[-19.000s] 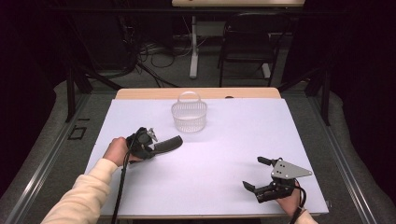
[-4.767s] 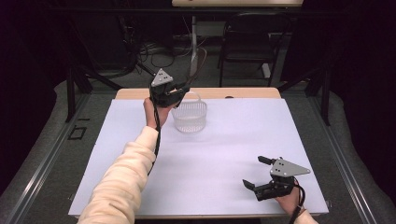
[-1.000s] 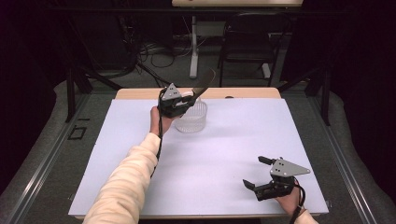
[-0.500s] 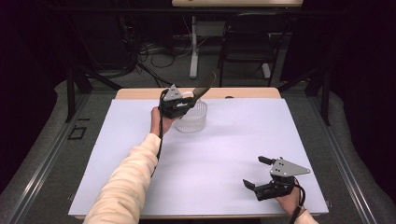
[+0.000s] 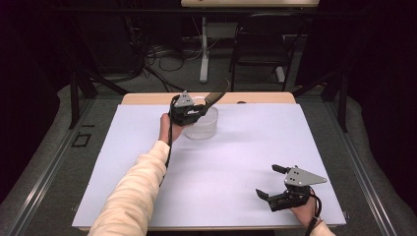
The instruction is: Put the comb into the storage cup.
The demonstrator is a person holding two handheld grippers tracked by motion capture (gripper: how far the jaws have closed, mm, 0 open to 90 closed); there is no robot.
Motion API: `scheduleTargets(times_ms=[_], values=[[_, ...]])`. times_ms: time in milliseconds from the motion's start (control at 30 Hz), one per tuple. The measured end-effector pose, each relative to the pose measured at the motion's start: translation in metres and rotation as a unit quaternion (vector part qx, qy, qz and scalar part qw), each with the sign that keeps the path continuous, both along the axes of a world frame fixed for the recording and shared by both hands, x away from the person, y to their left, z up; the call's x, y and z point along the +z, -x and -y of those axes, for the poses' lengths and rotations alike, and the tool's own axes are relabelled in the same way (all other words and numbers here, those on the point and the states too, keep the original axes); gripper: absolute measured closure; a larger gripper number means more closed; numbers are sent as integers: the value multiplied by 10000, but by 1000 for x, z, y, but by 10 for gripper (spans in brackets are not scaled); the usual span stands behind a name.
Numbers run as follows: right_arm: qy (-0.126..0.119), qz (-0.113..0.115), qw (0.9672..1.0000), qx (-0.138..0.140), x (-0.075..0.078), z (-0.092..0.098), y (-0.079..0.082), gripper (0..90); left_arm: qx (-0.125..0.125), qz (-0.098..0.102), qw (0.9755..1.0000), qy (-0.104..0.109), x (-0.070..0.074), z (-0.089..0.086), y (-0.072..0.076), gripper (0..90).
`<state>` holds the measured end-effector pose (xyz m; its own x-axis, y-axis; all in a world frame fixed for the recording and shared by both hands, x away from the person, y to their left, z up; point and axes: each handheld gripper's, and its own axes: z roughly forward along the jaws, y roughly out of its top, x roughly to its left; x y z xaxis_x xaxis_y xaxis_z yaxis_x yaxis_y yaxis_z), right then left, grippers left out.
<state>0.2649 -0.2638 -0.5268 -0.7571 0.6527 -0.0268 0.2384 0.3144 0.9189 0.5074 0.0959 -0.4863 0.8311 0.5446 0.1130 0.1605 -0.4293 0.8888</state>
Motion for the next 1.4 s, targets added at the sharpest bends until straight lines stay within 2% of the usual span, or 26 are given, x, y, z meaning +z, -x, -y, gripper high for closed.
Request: scheduleTargets(times_ms=[433,1100,1300,1400], values=[[9,-12,10000,-5,0,0,0,4,-31,-86,9999,58,-3,1,-2,721],[8,-14,10000,-11,0,0,0,5,-130,-195,9997,-88,-6,4,-3,717],[5,-18,10000,-17,0,0,0,5,-158,-277,9995,-39,-7,4,-4,717],[5,-21,10000,-16,0,0,0,5,-171,-320,9993,-98,-8,5,-4,715]])
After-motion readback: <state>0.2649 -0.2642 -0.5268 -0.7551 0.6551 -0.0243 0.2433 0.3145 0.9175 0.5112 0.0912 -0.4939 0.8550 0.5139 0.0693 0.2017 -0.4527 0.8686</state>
